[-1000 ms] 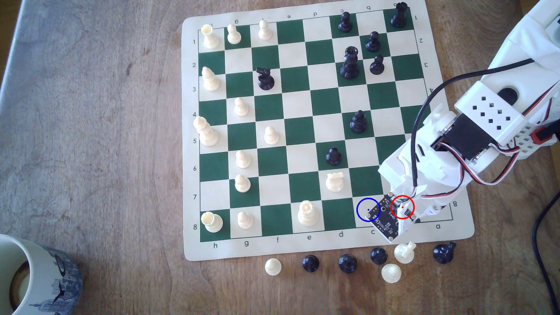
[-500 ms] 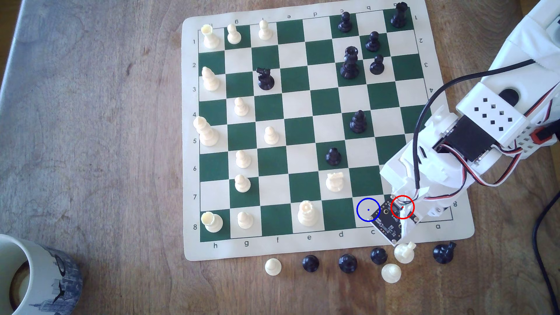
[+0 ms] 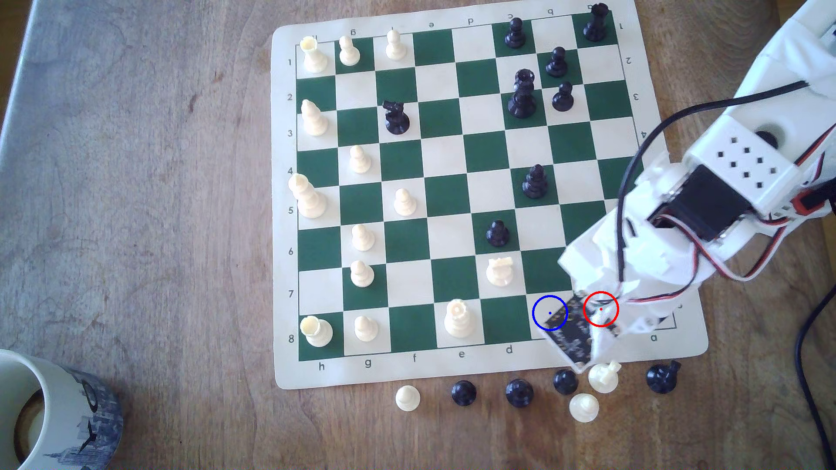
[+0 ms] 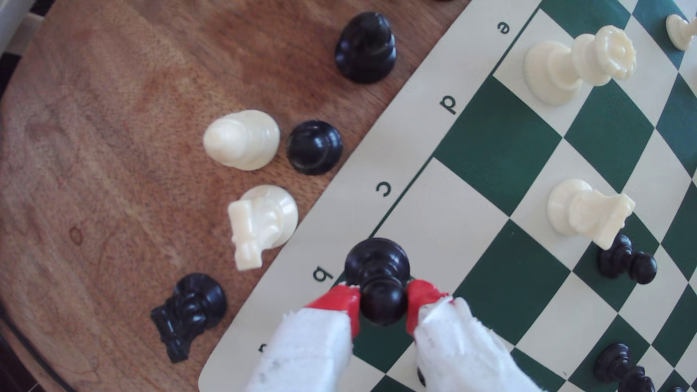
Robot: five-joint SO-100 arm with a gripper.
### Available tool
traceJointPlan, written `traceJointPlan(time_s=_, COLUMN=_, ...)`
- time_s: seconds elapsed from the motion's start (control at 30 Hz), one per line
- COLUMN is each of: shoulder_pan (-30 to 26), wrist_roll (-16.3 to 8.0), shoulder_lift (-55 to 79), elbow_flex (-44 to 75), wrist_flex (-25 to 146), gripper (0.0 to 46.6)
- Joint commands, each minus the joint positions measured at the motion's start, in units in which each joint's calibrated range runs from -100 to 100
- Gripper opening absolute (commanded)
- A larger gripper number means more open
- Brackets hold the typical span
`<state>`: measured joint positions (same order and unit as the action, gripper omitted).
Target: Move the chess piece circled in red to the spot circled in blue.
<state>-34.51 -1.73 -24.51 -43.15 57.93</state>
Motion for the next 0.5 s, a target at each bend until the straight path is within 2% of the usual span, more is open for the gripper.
traceJointPlan(time_s=0.0, shoulder_pan=1.78, wrist_roll=0.49, shoulder_lift=2.27, elbow_flex=6.16, wrist_flex=-1.99, gripper=3.4)
traceJointPlan(time_s=0.47, shoulder_pan=6.08, wrist_roll=1.95, shoulder_lift=7.61, elbow_flex=6.16, wrist_flex=-5.51, gripper=3.5)
